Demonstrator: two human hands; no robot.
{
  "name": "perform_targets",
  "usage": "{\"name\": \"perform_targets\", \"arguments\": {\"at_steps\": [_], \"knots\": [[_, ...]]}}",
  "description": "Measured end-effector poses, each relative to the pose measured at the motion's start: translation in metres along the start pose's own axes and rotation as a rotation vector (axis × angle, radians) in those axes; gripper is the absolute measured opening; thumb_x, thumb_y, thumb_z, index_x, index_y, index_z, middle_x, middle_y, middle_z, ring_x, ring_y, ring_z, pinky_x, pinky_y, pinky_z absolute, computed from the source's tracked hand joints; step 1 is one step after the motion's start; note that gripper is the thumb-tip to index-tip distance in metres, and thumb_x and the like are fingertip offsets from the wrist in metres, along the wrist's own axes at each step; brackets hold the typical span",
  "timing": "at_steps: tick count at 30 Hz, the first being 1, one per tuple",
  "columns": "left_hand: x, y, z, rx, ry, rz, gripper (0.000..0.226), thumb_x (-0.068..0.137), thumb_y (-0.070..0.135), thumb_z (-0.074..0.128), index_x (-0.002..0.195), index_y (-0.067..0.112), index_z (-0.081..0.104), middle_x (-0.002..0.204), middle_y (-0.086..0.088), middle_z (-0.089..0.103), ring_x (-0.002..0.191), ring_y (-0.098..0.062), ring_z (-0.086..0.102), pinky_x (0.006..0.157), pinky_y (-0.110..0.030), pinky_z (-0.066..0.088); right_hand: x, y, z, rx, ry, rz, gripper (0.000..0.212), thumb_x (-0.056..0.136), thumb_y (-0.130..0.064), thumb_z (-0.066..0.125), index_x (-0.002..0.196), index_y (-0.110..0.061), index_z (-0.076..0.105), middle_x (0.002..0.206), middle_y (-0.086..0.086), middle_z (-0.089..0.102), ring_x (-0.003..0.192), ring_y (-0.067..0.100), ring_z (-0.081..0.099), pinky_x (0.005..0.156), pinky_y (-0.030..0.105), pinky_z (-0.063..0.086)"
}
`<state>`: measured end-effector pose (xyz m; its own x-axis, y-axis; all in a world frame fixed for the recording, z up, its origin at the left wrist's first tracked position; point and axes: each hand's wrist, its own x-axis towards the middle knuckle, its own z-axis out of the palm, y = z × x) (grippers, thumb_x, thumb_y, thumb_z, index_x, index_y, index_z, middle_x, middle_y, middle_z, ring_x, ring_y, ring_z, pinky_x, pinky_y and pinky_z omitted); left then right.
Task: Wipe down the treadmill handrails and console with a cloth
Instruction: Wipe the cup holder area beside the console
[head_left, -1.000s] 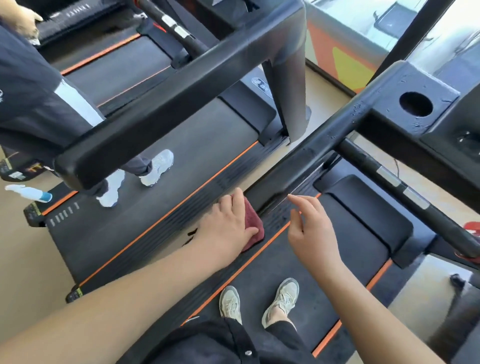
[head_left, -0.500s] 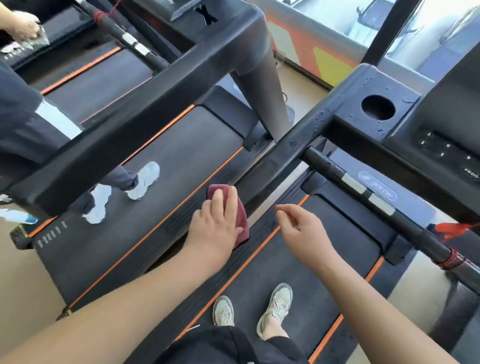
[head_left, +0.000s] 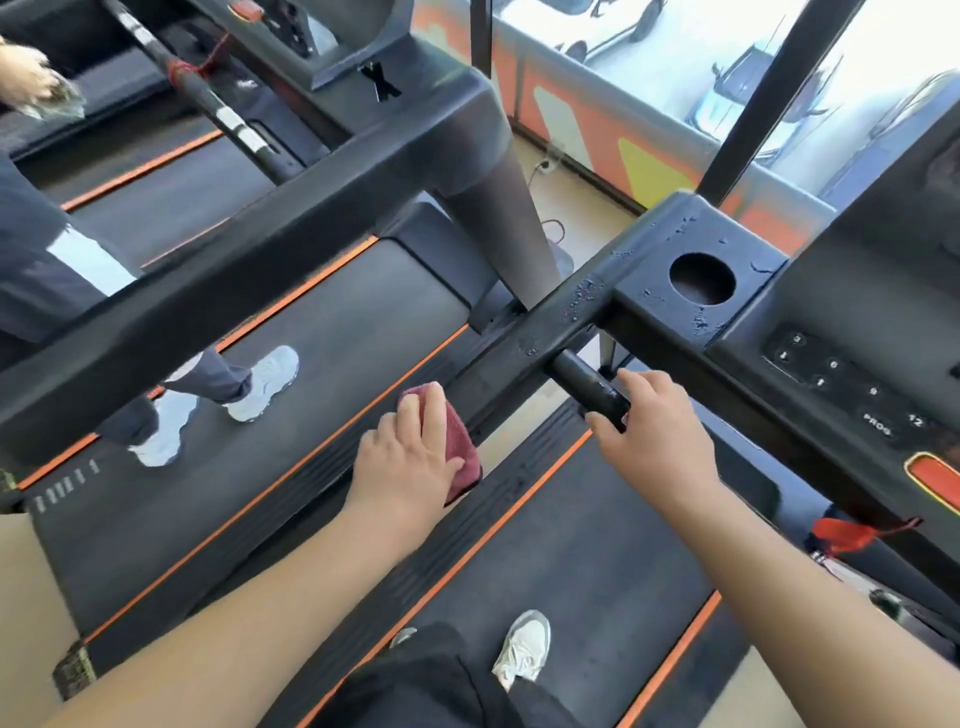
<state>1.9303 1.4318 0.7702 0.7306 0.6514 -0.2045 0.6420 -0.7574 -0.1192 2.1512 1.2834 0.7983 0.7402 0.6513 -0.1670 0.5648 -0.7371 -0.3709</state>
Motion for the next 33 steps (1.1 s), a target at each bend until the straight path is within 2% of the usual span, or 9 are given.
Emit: {"name": "perform_targets", "arguments": {"at_steps": [5, 8, 12, 16, 19, 23, 27, 30, 33], "knots": [[0.062, 0.022, -0.037, -0.249, -0.186, -0.046, 0.087, 0.102, 0.065, 0.03, 0.16, 0.008, -0.003, 0.15, -0.015, 0.035, 0.127, -0.033, 0.05, 0.094, -0.045, 0.047, 0.02, 0.006, -0.002, -0.15, -0.119, 0.132, 0.037, 0.087, -0.052, 0.064, 0.094, -0.017, 0.054, 0.105, 0.0, 0.054, 0.11, 0.025, 0.052, 0.078, 0.041, 0.053], [0.093, 0.028, -0.048, -0.432, -0.256, -0.015, 0.081, 0.103, 0.064, 0.031, 0.159, 0.011, 0.007, 0.151, -0.016, 0.039, 0.13, -0.038, 0.051, 0.1, -0.049, 0.045, 0.03, 0.005, -0.003, -0.205, -0.158, 0.159, 0.037, 0.083, -0.055, 0.063, 0.086, -0.019, 0.055, 0.092, -0.002, 0.052, 0.099, 0.025, 0.055, 0.069, 0.034, 0.045], [0.08, 0.029, -0.038, -0.241, -0.18, 0.074, 0.089, 0.103, 0.063, 0.031, 0.159, 0.007, -0.009, 0.157, -0.015, 0.027, 0.135, -0.032, 0.044, 0.106, -0.045, 0.044, 0.044, 0.005, -0.008, -0.181, -0.216, 0.227, 0.036, 0.071, -0.053, 0.067, 0.078, -0.019, 0.057, 0.079, -0.006, 0.06, 0.079, 0.02, 0.059, 0.057, 0.028, 0.038], [0.07, 0.035, -0.039, -0.155, -0.138, 0.102, 0.096, 0.1, 0.066, 0.029, 0.157, 0.004, -0.017, 0.162, -0.019, 0.014, 0.138, -0.034, 0.038, 0.109, -0.045, 0.042, 0.046, 0.005, -0.012, -0.15, -0.223, 0.25, 0.034, 0.07, -0.052, 0.072, 0.077, -0.021, 0.058, 0.077, -0.008, 0.062, 0.079, 0.02, 0.061, 0.059, 0.028, 0.042], [0.113, 0.054, -0.051, -0.33, -0.181, 0.085, 0.099, 0.097, 0.072, 0.034, 0.159, 0.005, -0.004, 0.156, -0.02, 0.029, 0.137, -0.038, 0.042, 0.109, -0.051, 0.042, 0.047, 0.005, -0.014, -0.151, -0.217, 0.252, 0.033, 0.069, -0.051, 0.073, 0.08, -0.023, 0.06, 0.082, -0.008, 0.061, 0.082, 0.021, 0.06, 0.061, 0.029, 0.042], [0.165, 0.073, -0.063, -0.474, -0.236, 0.075, 0.081, 0.098, 0.07, 0.036, 0.15, 0.009, 0.022, 0.143, -0.019, 0.045, 0.123, -0.041, 0.056, 0.096, -0.05, 0.047, 0.05, 0.006, -0.013, -0.149, -0.221, 0.249, 0.032, 0.067, -0.049, 0.072, 0.082, -0.024, 0.06, 0.081, -0.009, 0.06, 0.079, 0.02, 0.06, 0.06, 0.027, 0.041], [0.128, 0.057, -0.056, -0.435, -0.217, 0.098, 0.083, 0.102, 0.062, 0.038, 0.16, 0.015, 0.002, 0.153, -0.012, 0.033, 0.133, -0.036, 0.046, 0.101, -0.05, 0.043, 0.05, 0.011, -0.009, -0.144, -0.206, 0.236, 0.032, 0.068, -0.05, 0.071, 0.082, -0.025, 0.057, 0.083, -0.011, 0.059, 0.082, 0.019, 0.059, 0.061, 0.028, 0.041], [0.113, 0.046, -0.051, -0.35, -0.189, 0.109, 0.083, 0.103, 0.06, 0.036, 0.16, 0.013, -0.001, 0.154, -0.011, 0.031, 0.135, -0.034, 0.046, 0.101, -0.049, 0.044, 0.05, 0.011, -0.005, -0.148, -0.18, 0.214, 0.033, 0.068, -0.05, 0.071, 0.085, -0.025, 0.059, 0.087, -0.01, 0.059, 0.086, 0.02, 0.058, 0.063, 0.028, 0.041], [0.148, 0.054, -0.06, -0.37, -0.235, 0.107, 0.071, 0.103, 0.063, 0.027, 0.152, 0.013, 0.021, 0.146, -0.015, 0.044, 0.123, -0.039, 0.056, 0.095, -0.05, 0.045, 0.048, 0.009, -0.005, -0.158, -0.163, 0.205, 0.032, 0.07, -0.049, 0.07, 0.088, -0.025, 0.06, 0.091, -0.008, 0.06, 0.09, 0.021, 0.058, 0.065, 0.029, 0.043]]}}
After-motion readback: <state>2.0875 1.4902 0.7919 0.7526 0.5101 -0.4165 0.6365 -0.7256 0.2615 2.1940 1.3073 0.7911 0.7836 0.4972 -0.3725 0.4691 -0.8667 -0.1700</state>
